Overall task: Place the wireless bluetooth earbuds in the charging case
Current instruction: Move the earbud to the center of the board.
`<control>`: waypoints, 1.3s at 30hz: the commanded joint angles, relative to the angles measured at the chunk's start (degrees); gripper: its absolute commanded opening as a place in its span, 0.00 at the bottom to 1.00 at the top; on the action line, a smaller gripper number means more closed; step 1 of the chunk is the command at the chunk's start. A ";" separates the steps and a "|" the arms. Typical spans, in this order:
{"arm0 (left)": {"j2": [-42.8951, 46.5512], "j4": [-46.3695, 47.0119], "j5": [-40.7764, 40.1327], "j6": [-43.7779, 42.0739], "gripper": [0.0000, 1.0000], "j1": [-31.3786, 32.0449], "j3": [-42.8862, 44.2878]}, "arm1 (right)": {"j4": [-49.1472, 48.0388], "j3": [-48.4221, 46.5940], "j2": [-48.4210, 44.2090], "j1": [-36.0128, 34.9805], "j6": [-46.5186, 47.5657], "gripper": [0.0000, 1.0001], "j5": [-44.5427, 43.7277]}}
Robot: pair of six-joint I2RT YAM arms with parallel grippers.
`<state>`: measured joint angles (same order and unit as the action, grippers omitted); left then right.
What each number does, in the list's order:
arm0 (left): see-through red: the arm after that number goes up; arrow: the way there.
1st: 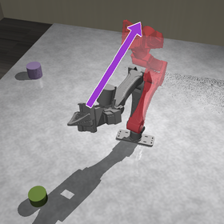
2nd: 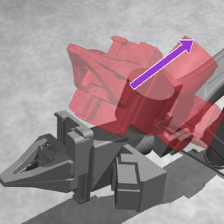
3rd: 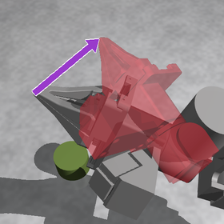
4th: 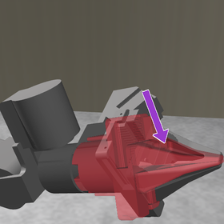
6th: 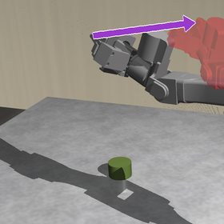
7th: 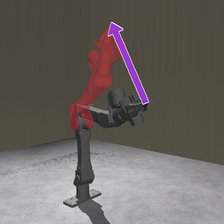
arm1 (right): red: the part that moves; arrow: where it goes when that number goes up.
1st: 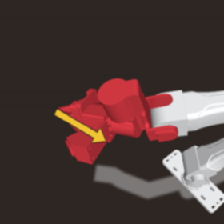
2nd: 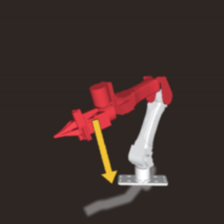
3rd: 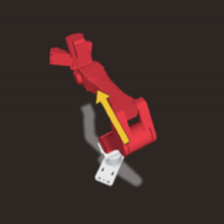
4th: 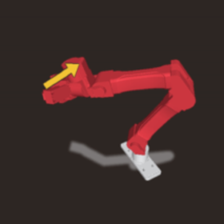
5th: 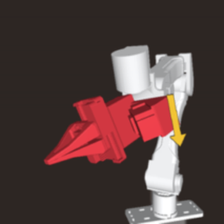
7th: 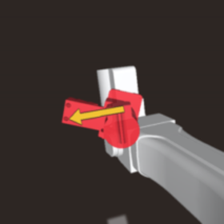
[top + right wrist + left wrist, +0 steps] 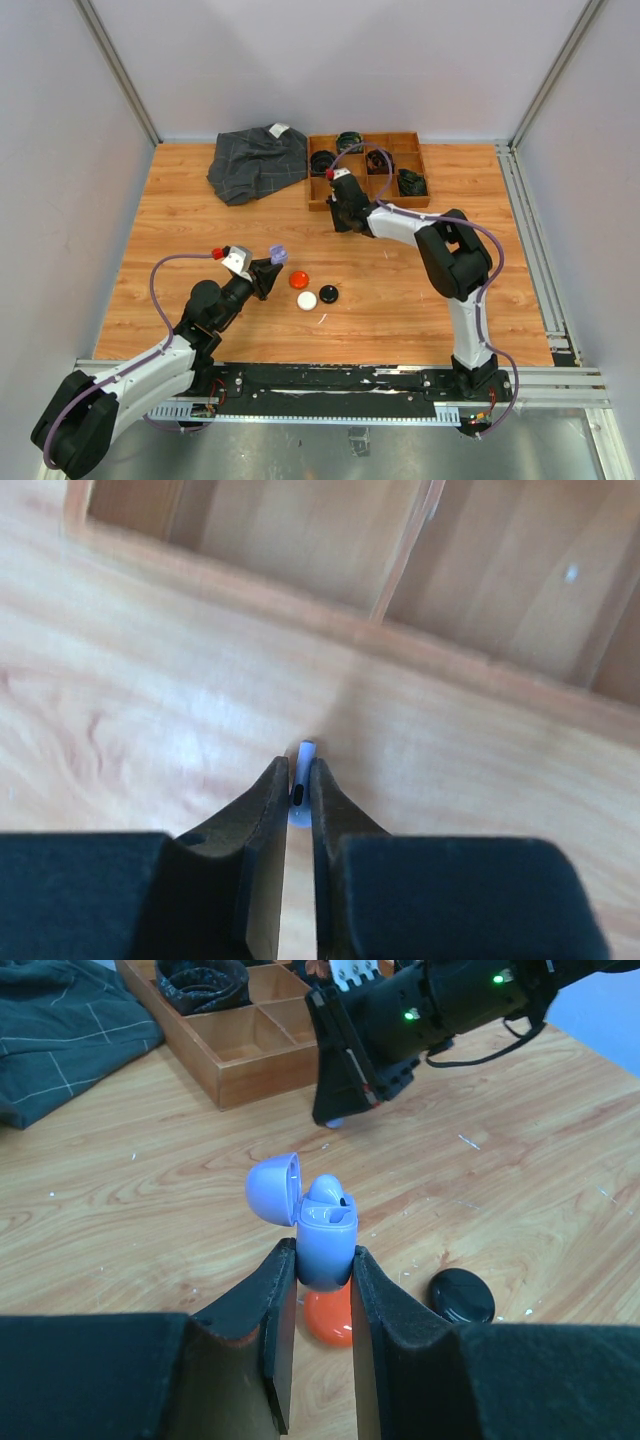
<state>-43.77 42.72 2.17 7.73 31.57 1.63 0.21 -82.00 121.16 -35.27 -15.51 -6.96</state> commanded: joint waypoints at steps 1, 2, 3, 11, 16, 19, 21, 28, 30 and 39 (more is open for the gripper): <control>-0.09 0.98 -0.14 -1.04 0.00 -0.45 1.76 | 7.52 5.34 -4.96 0.68 2.71 0.10 7.53; -0.14 1.09 -0.04 -1.05 0.00 -0.48 1.64 | 8.60 6.31 -5.90 0.48 3.06 0.10 8.55; -0.24 1.18 0.16 -1.00 0.00 -0.53 1.64 | 9.58 7.25 -6.86 0.34 3.23 0.10 9.50; -0.67 1.93 1.15 -1.05 0.00 -0.46 1.54 | 16.12 15.43 -13.84 -2.14 5.13 0.10 12.16; -1.10 2.26 1.42 -1.05 0.00 -0.46 1.54 | 17.62 19.38 -16.84 -4.18 5.89 0.15 11.05; -1.29 2.45 1.67 -0.96 0.00 -0.48 1.54 | 18.53 20.56 -18.38 -4.82 6.42 0.21 9.73; -1.17 2.46 1.78 -0.88 0.00 -0.46 1.54 | 18.93 21.26 -19.54 -4.91 6.60 0.25 8.03; -0.56 2.46 2.20 -0.87 0.00 -0.47 1.45 | 19.48 22.61 -22.33 -4.96 7.70 0.32 2.21; -0.55 2.46 2.18 -0.87 0.00 -0.48 1.45 | 20.08 22.32 -22.44 -4.95 8.08 0.33 1.39; -0.38 2.50 2.35 -0.87 0.00 -0.46 1.47 | 20.36 21.39 -21.59 -4.05 7.77 0.36 -3.35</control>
<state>-44.82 42.81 4.03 7.70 31.57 1.63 18.59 -60.14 99.94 -39.77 -7.88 -6.20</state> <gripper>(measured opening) 0.273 0.353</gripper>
